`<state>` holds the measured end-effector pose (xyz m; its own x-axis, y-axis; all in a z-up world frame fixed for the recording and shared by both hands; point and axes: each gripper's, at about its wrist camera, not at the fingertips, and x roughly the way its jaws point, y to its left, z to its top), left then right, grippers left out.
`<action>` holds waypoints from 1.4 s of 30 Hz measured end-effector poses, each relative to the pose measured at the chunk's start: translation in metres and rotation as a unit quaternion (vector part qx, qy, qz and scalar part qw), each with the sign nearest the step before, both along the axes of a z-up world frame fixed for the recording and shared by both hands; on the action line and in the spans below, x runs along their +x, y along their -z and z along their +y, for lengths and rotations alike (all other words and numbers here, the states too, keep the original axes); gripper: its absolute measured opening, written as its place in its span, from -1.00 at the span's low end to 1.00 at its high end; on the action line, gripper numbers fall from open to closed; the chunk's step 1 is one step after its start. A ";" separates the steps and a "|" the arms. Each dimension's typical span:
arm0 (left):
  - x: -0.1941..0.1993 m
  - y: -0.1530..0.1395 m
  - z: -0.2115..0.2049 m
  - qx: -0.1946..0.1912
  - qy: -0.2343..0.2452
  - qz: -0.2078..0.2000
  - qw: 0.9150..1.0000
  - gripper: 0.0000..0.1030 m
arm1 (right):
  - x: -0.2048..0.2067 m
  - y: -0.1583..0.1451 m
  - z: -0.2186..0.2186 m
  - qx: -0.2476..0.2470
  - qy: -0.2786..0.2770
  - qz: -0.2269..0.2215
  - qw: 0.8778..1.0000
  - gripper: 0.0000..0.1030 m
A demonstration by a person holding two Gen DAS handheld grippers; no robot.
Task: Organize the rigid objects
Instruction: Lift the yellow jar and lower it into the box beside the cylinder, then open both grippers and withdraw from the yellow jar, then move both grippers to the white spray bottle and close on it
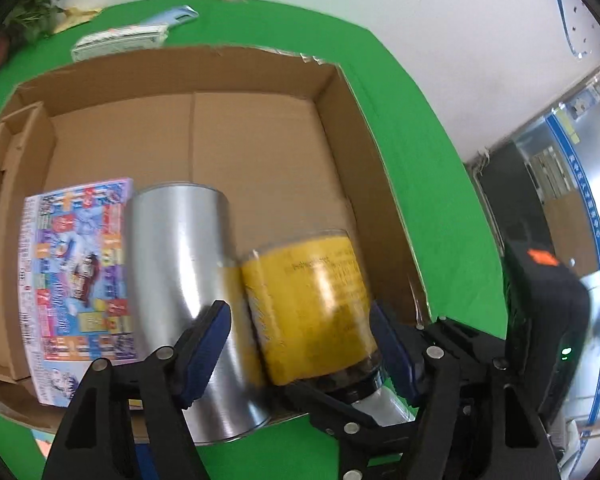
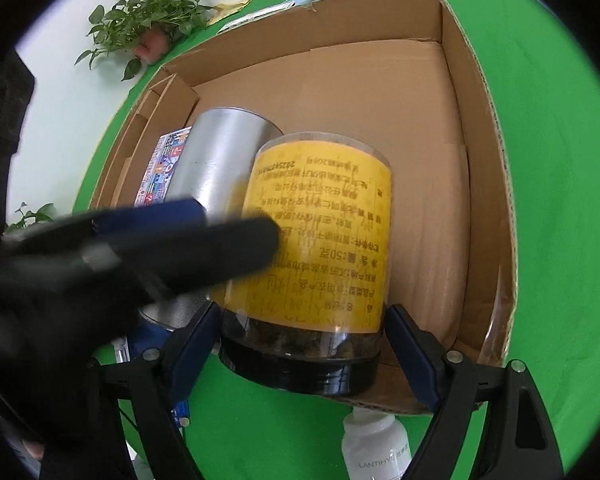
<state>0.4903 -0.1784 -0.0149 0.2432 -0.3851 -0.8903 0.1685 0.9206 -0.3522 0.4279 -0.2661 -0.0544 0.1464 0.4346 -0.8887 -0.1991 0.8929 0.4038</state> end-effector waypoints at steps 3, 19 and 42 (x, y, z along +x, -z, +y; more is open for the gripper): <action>-0.008 -0.010 0.013 -0.008 -0.010 -0.023 1.000 0.34 | -0.005 -0.002 0.001 -0.006 -0.002 -0.009 1.000 0.67; -0.200 -0.077 0.057 0.061 -0.032 -0.320 0.945 0.99 | -0.152 -0.048 -0.011 -0.082 0.111 -0.212 0.967 0.74; -0.345 -0.077 0.089 0.076 -0.068 -0.325 0.940 0.99 | -0.275 -0.065 0.032 -0.153 0.111 -0.332 0.924 0.74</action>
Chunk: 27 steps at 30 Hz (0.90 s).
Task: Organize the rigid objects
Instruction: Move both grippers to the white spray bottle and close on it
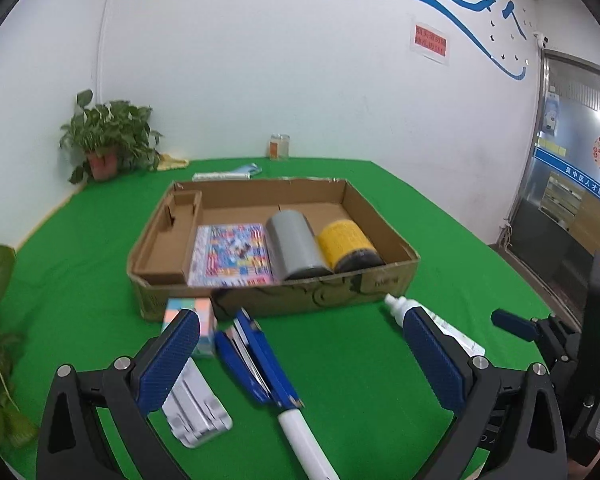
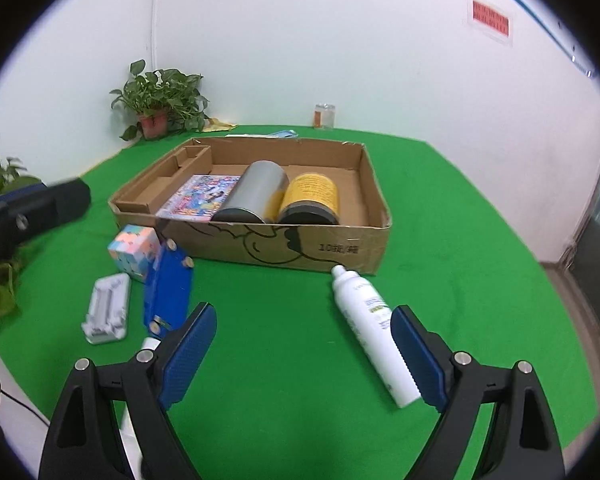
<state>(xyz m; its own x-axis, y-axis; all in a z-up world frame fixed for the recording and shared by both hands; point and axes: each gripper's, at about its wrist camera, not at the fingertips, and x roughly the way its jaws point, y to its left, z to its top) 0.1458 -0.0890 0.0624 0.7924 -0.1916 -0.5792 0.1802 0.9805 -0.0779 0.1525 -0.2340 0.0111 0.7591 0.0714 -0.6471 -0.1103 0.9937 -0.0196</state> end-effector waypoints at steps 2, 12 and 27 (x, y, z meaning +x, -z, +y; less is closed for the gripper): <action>0.001 0.009 -0.002 -0.007 0.001 0.010 1.000 0.99 | -0.005 0.002 -0.001 -0.005 -0.001 -0.007 1.000 0.74; 0.039 0.032 -0.028 -0.054 0.075 0.084 0.992 0.99 | -0.011 0.017 -0.036 -0.015 0.003 -0.042 0.999 0.73; 0.114 0.138 -0.118 -0.154 0.161 0.339 0.914 0.85 | 0.030 0.084 -0.108 0.084 -0.016 0.090 0.992 -0.16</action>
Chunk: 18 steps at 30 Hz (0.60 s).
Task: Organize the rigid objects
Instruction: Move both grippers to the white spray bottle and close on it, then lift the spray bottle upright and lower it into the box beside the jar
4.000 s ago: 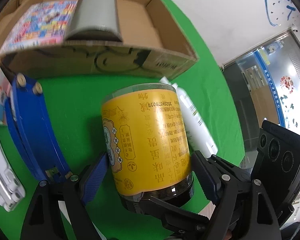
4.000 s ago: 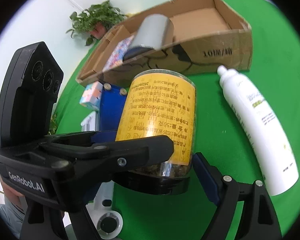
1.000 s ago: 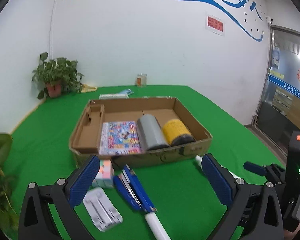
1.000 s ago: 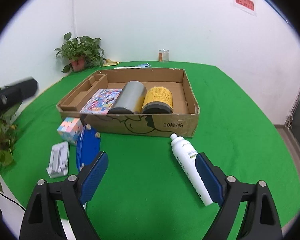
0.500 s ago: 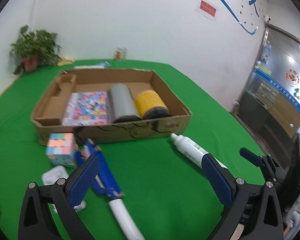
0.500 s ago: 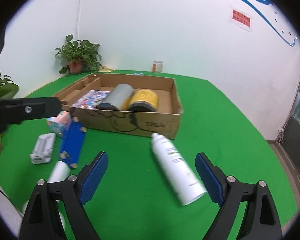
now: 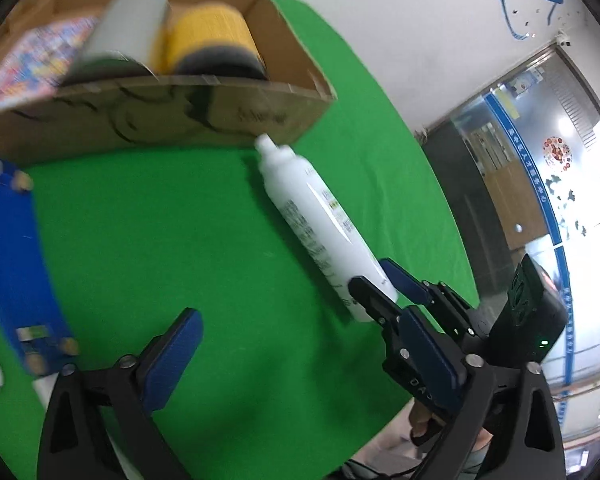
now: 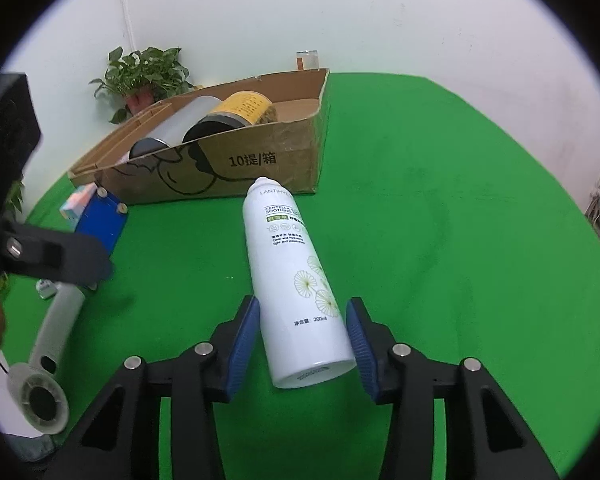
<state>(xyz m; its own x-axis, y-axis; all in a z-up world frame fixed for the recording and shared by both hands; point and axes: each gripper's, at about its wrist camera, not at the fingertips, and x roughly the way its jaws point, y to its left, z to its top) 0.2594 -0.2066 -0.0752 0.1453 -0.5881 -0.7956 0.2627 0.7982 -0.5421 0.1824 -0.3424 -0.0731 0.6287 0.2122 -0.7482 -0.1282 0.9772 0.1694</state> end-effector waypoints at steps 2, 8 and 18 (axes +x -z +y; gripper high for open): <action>0.006 0.012 -0.012 -0.004 0.012 0.028 1.000 0.77 | 0.000 0.000 -0.003 0.016 0.007 0.009 1.000 -0.16; 0.025 0.029 -0.029 -0.017 0.019 0.064 0.998 0.69 | -0.019 -0.017 0.030 0.038 -0.077 -0.023 0.996 -0.14; 0.035 0.054 -0.038 0.025 0.012 0.095 0.995 0.22 | 0.004 -0.001 0.038 0.104 -0.085 0.074 0.988 -0.13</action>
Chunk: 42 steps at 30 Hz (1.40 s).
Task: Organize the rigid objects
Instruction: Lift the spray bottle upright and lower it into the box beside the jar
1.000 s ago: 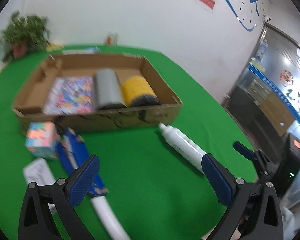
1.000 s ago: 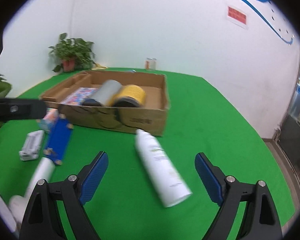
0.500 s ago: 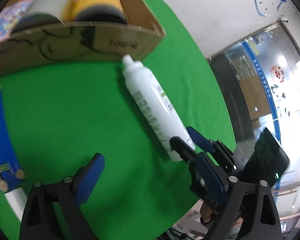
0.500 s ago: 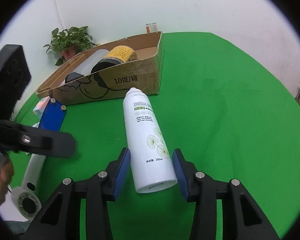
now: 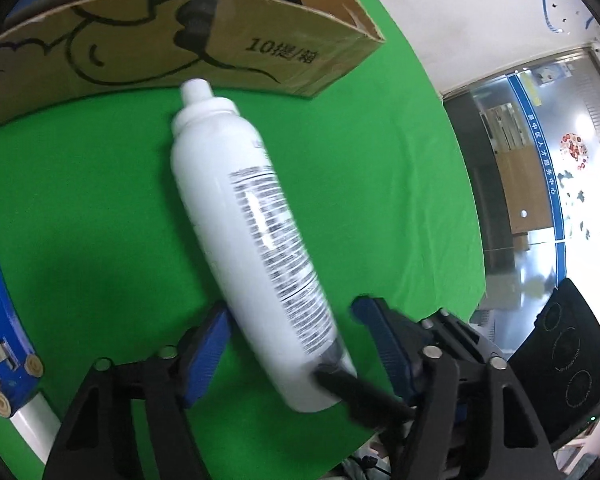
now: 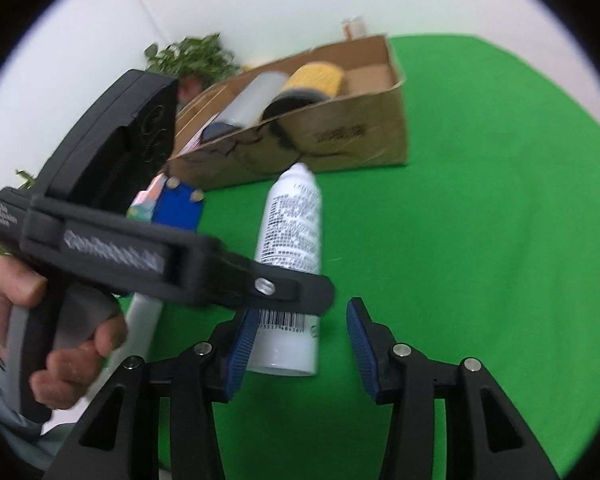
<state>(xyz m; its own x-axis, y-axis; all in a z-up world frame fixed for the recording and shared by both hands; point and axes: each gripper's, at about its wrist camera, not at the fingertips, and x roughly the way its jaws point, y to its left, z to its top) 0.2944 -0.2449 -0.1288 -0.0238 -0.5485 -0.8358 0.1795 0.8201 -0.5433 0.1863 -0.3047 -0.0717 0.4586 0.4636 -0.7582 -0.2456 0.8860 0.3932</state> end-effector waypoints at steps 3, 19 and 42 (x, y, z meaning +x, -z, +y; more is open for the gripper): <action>-0.005 0.002 -0.005 0.000 0.006 0.002 1.000 0.20 | 0.004 0.008 0.021 -0.027 -0.023 0.035 0.999 -0.13; -0.037 0.003 0.017 -0.015 -0.022 -0.011 1.000 0.00 | 0.010 0.008 0.038 -0.030 0.006 0.078 0.996 -0.13; -0.057 -0.066 0.047 -0.021 -0.040 -0.115 0.992 -0.13 | 0.018 -0.045 0.035 -0.041 0.029 0.001 0.999 -0.13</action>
